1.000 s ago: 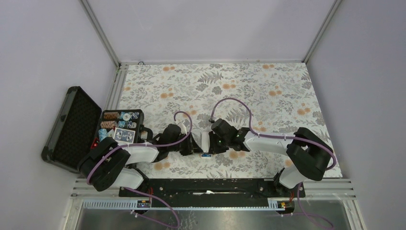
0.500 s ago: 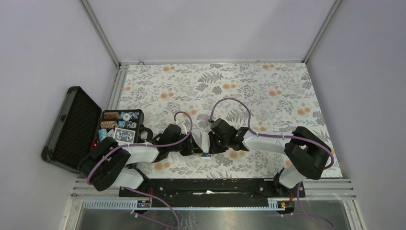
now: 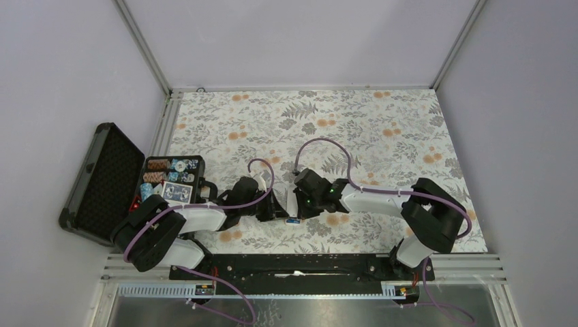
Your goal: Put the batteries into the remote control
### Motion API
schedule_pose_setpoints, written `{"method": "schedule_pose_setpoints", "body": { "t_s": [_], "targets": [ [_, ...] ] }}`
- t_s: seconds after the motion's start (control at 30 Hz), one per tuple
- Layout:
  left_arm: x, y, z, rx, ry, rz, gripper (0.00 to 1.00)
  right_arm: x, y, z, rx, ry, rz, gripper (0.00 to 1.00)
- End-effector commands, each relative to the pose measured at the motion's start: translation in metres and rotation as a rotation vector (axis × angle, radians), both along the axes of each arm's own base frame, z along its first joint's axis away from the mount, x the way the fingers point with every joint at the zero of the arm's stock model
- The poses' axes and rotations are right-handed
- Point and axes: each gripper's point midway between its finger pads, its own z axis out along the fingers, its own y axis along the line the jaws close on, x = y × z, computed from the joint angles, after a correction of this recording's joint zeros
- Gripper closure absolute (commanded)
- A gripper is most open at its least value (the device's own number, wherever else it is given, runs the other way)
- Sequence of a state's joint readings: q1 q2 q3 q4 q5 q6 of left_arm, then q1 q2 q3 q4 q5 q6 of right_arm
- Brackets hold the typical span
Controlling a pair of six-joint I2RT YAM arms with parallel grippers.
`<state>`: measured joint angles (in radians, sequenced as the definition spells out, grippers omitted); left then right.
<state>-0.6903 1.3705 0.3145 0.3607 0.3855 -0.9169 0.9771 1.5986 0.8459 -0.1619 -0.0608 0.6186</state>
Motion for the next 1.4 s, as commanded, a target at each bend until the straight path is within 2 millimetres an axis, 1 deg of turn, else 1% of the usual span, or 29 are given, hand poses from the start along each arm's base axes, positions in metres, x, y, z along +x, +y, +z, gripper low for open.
{"method": "schedule_pose_setpoints", "body": {
  "t_s": [0.0,0.3,0.67,0.83,0.9,1.2,1.37],
  "targets": [
    [0.009,-0.02,0.026,-0.088,-0.059,-0.034,0.79,-0.006,0.001,-0.011,-0.078,-0.013,0.05,0.93],
    [0.009,-0.022,0.029,-0.097,-0.064,-0.036,0.79,-0.009,-0.001,-0.02,-0.228,-0.049,0.114,0.95],
    [0.007,-0.021,0.03,-0.102,-0.066,-0.04,0.79,-0.011,0.004,-0.025,-0.319,-0.073,0.173,0.96],
    [0.006,-0.021,0.031,-0.105,-0.069,-0.043,0.79,-0.007,0.001,-0.029,-0.403,-0.107,0.191,0.97],
    [0.007,-0.021,0.031,-0.105,-0.068,-0.041,0.79,-0.007,0.003,-0.029,-0.405,-0.108,0.193,0.98],
    [0.006,-0.022,0.03,-0.107,-0.065,-0.043,0.79,-0.001,0.007,-0.021,-0.394,-0.14,0.181,1.0],
    [0.006,-0.021,0.03,-0.105,-0.066,-0.041,0.79,0.007,0.012,-0.003,-0.362,-0.187,0.154,1.0]
  ]
}}
